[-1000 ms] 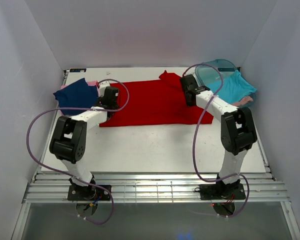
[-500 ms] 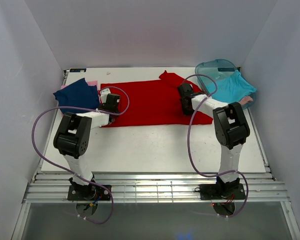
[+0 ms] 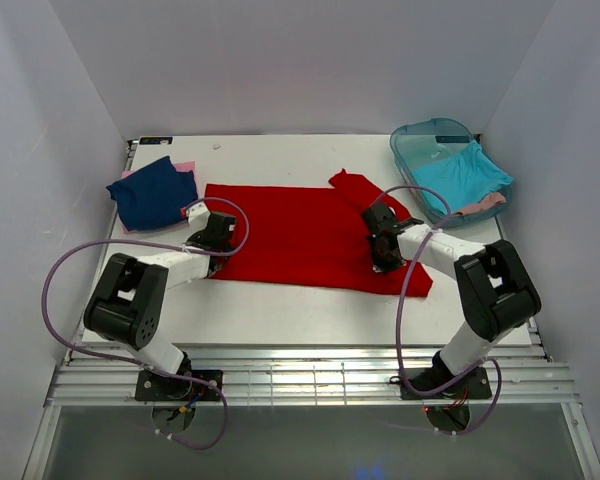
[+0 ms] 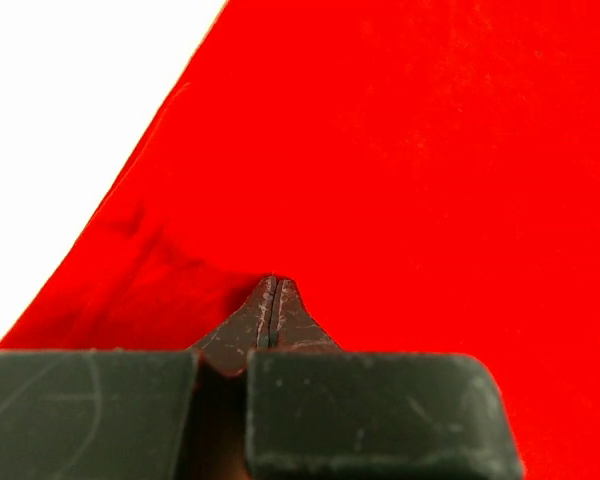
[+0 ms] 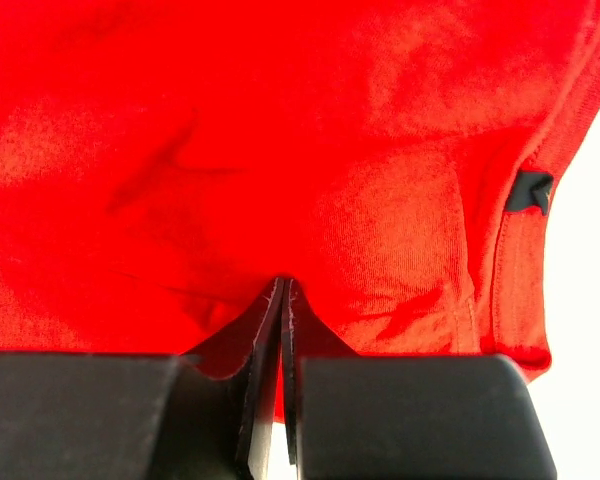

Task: Fold and stack the t-shirts
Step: Fold the tshirt

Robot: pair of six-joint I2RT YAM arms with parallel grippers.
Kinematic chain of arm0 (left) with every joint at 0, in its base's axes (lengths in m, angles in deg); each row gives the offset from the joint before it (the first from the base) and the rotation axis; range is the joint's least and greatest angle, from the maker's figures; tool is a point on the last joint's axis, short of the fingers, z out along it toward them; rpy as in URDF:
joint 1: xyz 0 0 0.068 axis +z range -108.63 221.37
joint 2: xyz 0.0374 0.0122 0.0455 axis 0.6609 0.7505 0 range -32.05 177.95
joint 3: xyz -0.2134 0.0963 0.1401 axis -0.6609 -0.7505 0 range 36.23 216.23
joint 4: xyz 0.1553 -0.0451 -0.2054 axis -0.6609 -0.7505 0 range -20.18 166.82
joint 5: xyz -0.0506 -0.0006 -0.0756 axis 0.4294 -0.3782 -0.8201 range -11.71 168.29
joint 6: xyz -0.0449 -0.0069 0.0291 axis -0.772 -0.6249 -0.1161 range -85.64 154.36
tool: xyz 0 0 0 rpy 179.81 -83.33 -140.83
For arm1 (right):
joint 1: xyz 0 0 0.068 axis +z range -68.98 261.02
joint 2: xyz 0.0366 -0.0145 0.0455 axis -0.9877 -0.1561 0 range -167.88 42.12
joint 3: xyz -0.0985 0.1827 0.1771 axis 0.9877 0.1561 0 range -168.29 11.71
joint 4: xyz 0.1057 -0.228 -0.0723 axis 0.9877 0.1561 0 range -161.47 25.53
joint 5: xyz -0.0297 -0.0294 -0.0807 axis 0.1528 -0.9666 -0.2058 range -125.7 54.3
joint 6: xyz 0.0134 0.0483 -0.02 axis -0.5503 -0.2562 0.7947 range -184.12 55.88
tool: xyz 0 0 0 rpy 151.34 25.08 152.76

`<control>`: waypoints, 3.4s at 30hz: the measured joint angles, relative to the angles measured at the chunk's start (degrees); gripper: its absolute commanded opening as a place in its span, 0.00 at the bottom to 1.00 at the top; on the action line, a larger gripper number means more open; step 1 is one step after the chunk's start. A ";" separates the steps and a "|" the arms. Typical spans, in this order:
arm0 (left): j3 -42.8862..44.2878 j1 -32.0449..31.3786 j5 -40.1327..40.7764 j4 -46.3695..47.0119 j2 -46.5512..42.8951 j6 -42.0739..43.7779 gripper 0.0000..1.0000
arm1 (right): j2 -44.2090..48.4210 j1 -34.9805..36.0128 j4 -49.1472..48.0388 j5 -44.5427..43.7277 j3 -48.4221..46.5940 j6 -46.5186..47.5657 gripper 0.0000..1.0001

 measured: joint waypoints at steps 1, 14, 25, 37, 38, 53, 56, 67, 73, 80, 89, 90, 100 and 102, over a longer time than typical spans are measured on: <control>-1.29 -0.52 0.31 -0.61 -1.29 -0.87 0.00 | 1.20 0.66 0.59 0.24 1.25 -0.52 0.08; -4.70 -7.50 3.82 -16.94 -11.23 -7.93 0.00 | 12.70 5.44 10.01 2.36 8.22 -5.66 0.15; 16.79 -7.08 8.31 -17.22 -8.59 5.27 0.70 | -2.80 -3.37 8.04 0.94 -32.70 3.15 0.39; 24.04 0.61 4.96 -16.68 7.50 15.93 0.70 | -38.71 -14.78 4.00 17.16 -61.35 9.57 0.43; 24.04 0.61 4.94 -16.52 7.32 16.39 0.70 | -39.87 -15.13 3.98 18.38 -62.10 9.79 0.43; 24.04 3.21 4.28 -15.85 6.93 19.12 0.70 | -41.16 -16.24 -1.99 28.98 -57.16 8.83 0.43; 24.04 3.39 4.22 -15.69 6.93 19.28 0.70 | -40.30 -16.26 -3.06 29.27 -55.10 8.83 0.43; 24.04 3.56 4.20 -15.32 6.93 19.47 0.70 | -38.53 -16.44 -4.44 30.34 -51.89 9.05 0.41; 24.02 3.58 4.22 -14.99 6.93 19.39 0.69 | -38.07 -16.46 -4.44 31.82 -50.80 8.70 0.18; 24.02 3.61 4.24 -14.80 6.93 19.08 0.70 | -38.07 -16.46 -4.20 32.57 -50.45 8.00 0.08; 23.93 3.98 4.26 -14.75 6.93 19.02 0.69 | -37.59 -16.31 -0.07 26.88 -57.90 7.85 0.08; 23.89 4.00 4.26 -14.75 6.93 18.95 0.69 | -36.87 -16.31 0.00 26.27 -59.12 7.89 0.08; 23.63 4.33 3.80 -14.14 7.28 18.49 0.69 | -26.05 -16.31 -0.55 24.15 -57.16 9.55 0.08; 23.65 4.35 3.69 -13.51 8.26 18.62 0.69 | -25.68 -16.24 -1.44 23.41 -53.96 10.12 0.08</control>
